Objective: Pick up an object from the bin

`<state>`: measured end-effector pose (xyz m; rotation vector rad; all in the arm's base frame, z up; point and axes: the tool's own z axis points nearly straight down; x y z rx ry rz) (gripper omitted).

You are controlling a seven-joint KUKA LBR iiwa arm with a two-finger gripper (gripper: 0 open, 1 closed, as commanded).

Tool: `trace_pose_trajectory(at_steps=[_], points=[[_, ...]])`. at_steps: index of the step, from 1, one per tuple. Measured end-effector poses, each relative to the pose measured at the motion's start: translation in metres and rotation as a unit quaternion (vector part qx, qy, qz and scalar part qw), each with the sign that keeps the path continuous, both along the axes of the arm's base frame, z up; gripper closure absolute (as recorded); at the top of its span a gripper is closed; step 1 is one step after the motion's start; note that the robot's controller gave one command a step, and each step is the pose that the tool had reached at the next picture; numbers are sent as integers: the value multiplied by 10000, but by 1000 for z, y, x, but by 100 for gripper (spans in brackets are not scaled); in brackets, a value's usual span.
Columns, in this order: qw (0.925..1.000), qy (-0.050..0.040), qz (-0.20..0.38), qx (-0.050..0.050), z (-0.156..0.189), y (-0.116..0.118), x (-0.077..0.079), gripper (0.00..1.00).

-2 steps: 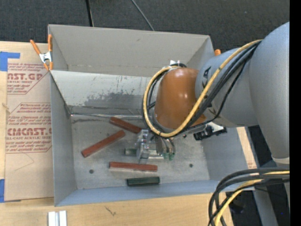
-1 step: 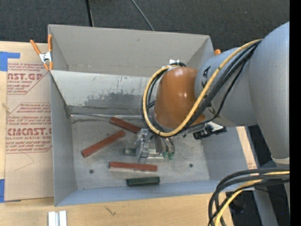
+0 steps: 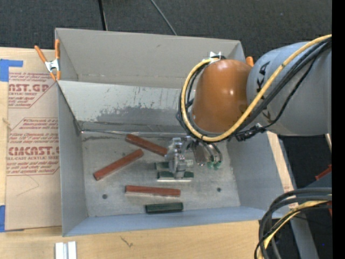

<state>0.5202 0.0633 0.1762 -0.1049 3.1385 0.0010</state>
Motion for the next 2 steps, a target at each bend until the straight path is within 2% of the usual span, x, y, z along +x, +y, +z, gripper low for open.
trace_pose_trajectory(at_steps=[1,2], points=[[10000,0,0,1,0,0,0,100],[10000,18,21,-4,43,14,-5,100]])
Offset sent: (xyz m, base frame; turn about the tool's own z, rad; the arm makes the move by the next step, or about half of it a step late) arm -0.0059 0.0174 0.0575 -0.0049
